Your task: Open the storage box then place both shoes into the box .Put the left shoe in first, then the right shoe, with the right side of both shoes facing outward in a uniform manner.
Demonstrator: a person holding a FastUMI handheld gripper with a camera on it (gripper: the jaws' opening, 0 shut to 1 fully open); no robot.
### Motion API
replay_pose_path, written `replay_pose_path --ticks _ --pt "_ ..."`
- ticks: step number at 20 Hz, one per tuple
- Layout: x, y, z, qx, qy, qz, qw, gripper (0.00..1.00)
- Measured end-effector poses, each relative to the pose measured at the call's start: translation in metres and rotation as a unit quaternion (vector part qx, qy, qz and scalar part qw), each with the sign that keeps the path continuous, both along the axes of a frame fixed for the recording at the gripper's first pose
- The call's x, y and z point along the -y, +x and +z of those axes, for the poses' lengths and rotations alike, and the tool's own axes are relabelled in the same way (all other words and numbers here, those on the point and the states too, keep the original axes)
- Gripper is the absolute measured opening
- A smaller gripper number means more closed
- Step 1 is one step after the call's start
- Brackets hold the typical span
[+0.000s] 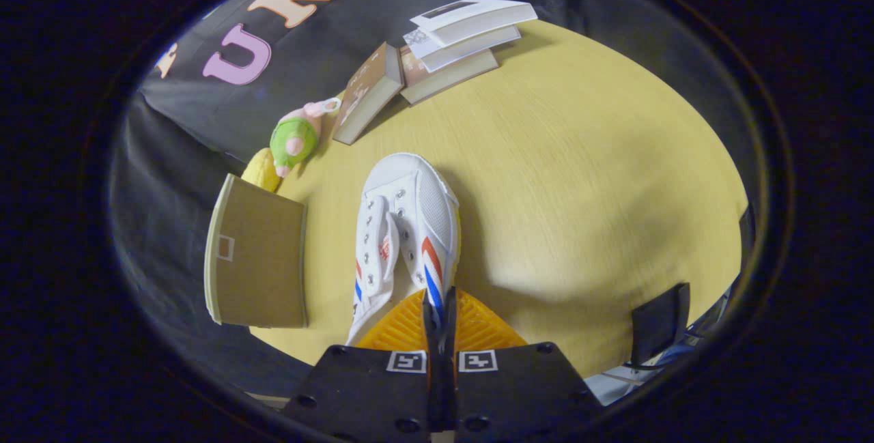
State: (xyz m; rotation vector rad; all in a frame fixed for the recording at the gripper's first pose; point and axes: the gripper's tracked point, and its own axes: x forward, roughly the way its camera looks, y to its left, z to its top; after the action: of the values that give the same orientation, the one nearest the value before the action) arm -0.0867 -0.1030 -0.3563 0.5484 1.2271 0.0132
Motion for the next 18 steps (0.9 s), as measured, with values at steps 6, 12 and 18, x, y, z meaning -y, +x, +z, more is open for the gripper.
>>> replay_pose_path --ticks 6,12,18 --pt "-0.043 0.026 0.06 0.039 0.014 -0.032 0.999 0.03" --pt "-0.102 0.052 0.108 0.067 0.017 -0.035 0.997 0.04" --pt "-0.192 0.076 0.141 0.088 0.046 -0.004 0.995 0.03"
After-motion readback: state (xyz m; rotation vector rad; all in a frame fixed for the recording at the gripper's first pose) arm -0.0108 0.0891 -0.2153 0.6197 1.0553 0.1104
